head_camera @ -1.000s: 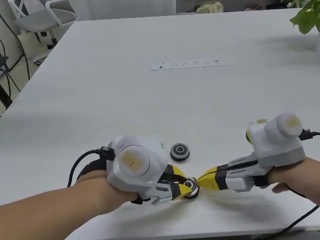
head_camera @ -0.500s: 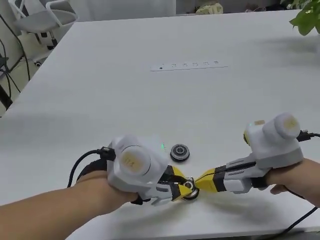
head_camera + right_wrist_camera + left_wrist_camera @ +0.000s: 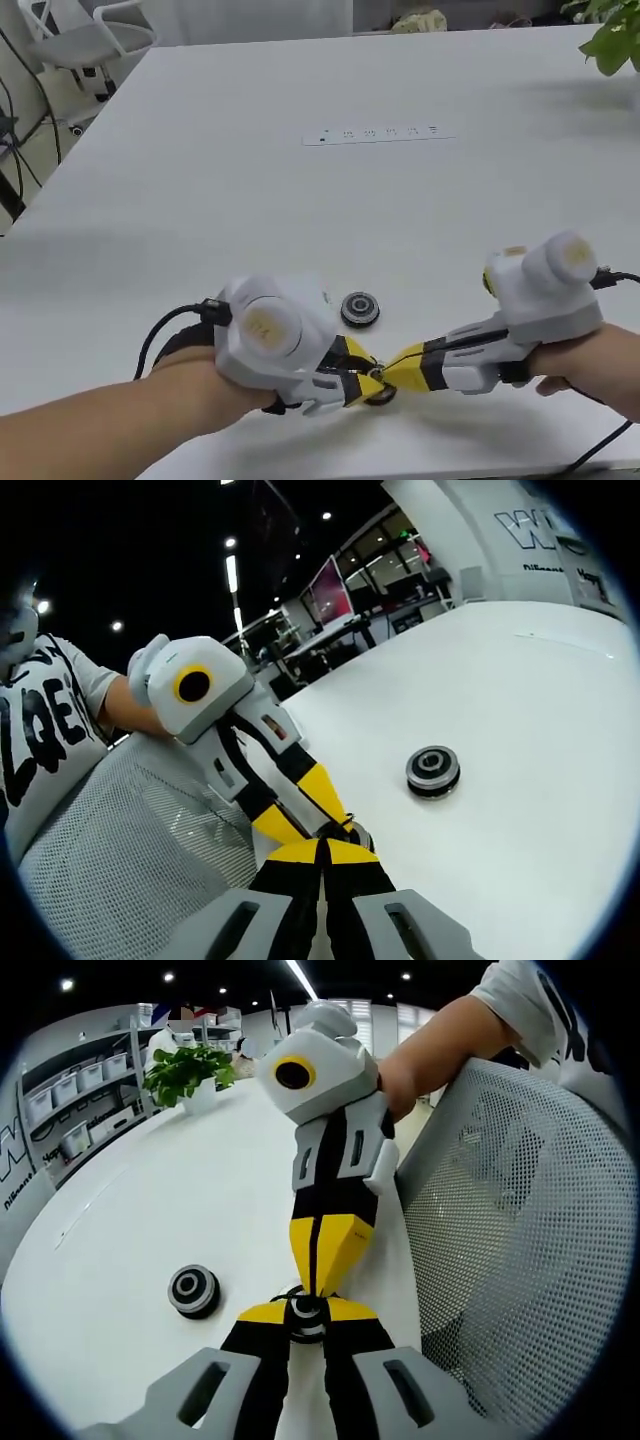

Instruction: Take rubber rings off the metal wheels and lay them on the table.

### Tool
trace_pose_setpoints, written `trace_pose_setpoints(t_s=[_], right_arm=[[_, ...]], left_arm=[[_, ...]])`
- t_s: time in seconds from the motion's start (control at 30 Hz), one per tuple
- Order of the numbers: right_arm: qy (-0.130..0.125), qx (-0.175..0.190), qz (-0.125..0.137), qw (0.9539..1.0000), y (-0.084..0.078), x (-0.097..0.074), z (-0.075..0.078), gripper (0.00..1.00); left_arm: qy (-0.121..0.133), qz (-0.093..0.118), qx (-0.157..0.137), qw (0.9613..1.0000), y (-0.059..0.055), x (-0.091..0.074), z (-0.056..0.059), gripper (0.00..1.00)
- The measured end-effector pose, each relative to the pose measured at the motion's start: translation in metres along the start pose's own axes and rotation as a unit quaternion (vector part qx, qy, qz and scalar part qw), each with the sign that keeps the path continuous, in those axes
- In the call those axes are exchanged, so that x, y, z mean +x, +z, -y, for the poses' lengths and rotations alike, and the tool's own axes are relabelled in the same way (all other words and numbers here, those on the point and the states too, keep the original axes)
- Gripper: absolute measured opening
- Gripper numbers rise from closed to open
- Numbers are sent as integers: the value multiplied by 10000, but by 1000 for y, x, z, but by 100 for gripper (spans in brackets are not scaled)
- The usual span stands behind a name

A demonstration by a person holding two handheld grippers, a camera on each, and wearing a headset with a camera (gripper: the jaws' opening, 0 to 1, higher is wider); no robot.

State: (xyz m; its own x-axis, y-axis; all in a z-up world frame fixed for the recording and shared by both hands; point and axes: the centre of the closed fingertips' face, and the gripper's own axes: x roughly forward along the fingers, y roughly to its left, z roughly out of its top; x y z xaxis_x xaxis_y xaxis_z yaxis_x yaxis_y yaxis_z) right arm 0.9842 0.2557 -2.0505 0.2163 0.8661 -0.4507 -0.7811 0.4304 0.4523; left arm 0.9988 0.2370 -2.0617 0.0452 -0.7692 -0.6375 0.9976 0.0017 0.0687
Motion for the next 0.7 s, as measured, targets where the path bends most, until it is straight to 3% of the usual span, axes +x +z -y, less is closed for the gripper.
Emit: trace_pose_setpoints(t_s=[0.03,0.37,0.7], right_arm=[[-33,-204,-35,9998,1,0,3,0],[-215,-141,79,9996,2,-6,20,0],[-249,-221,34,9994,2,-7,20,0]], left_arm=[[14,23,-15,10000,0,0,-1,7],[-3,75,-29,10000,1,-1,1,7],[-16,120,-86,9999,1,-1,0,7]])
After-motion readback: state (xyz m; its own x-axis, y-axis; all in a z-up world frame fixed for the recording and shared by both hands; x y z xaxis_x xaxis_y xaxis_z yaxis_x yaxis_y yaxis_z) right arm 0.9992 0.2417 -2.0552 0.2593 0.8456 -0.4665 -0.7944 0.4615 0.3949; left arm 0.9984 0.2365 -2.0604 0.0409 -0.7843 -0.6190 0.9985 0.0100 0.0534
